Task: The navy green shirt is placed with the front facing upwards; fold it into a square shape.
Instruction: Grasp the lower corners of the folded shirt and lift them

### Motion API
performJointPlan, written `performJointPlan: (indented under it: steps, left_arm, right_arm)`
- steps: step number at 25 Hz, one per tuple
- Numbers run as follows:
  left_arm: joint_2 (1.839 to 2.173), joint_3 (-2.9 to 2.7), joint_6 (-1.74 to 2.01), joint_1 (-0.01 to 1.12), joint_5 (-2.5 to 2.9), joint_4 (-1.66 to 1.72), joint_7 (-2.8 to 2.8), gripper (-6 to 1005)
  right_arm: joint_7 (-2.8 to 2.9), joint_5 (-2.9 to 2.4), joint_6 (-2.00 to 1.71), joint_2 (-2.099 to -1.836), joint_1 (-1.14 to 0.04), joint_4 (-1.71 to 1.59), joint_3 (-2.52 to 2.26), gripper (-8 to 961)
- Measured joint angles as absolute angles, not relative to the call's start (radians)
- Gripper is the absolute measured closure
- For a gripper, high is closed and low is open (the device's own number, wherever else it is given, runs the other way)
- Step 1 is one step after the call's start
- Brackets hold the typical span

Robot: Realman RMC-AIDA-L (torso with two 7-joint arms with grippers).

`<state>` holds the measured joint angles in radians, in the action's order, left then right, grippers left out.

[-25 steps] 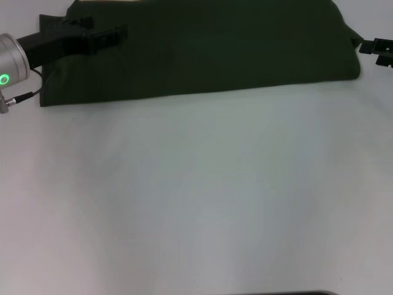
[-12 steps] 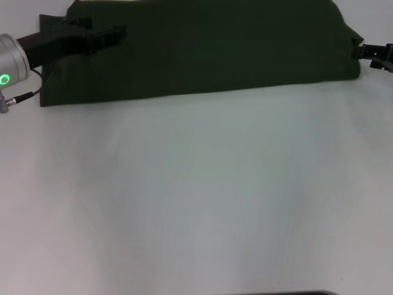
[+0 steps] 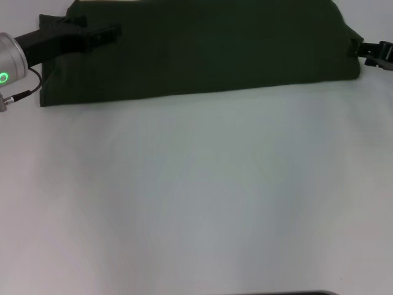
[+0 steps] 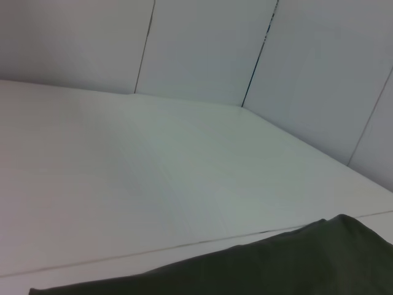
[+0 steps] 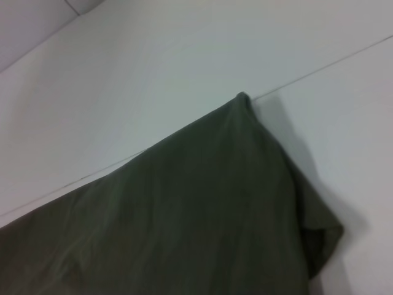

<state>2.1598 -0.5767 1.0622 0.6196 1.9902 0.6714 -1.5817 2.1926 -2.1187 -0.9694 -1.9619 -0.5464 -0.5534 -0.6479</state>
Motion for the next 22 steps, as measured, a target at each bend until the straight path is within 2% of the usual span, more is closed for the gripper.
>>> performJointPlan:
  steps: [22]
  left_arm:
    - [2.158,-0.575,1.048,0.621,1.985,0.678,-1.581,84]
  right_arm:
    - [2.191,-2.120,-0.927,-1.978,-0.575,-0.514,-0.674,318]
